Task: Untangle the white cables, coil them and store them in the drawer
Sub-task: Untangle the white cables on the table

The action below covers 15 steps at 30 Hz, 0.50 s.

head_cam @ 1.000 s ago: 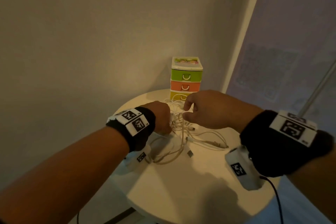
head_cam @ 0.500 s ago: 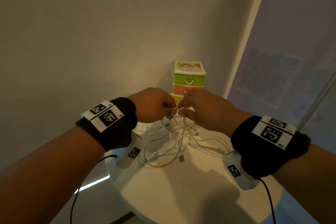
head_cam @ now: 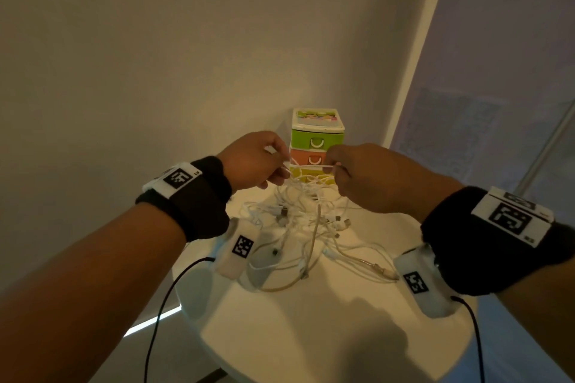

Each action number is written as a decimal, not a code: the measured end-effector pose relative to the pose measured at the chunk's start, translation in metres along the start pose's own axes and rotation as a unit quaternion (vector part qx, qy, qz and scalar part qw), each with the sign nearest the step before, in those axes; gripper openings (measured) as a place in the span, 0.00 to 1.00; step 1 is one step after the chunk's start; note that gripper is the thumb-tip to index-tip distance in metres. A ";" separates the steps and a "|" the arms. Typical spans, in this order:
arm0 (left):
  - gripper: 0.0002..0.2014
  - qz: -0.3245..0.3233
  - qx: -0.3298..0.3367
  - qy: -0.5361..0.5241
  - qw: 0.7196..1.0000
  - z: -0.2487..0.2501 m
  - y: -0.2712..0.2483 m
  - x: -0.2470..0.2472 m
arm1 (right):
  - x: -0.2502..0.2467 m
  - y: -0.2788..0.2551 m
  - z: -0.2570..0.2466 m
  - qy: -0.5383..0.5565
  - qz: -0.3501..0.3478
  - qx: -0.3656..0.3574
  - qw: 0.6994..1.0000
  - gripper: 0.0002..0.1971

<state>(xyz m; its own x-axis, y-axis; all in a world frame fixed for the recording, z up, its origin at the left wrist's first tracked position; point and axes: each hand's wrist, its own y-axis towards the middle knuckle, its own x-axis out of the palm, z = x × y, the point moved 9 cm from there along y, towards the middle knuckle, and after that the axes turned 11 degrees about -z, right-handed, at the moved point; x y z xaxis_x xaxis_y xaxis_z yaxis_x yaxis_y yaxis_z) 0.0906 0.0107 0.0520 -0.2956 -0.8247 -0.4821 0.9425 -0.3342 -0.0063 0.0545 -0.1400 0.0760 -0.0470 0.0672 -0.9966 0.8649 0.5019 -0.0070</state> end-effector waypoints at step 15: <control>0.22 -0.130 0.073 -0.095 0.984 0.016 -0.002 0.036 | -0.005 0.007 0.000 0.162 0.111 -0.024 0.980 0.19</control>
<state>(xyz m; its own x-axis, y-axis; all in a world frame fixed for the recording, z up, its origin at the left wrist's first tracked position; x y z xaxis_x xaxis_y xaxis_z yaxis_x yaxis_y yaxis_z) 0.0758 -0.0261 0.0486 -0.5607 -0.7682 -0.3088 0.8027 -0.5959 0.0249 0.0607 -0.1365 0.0809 -0.0231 0.4459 -0.8948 0.8477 0.4832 0.2189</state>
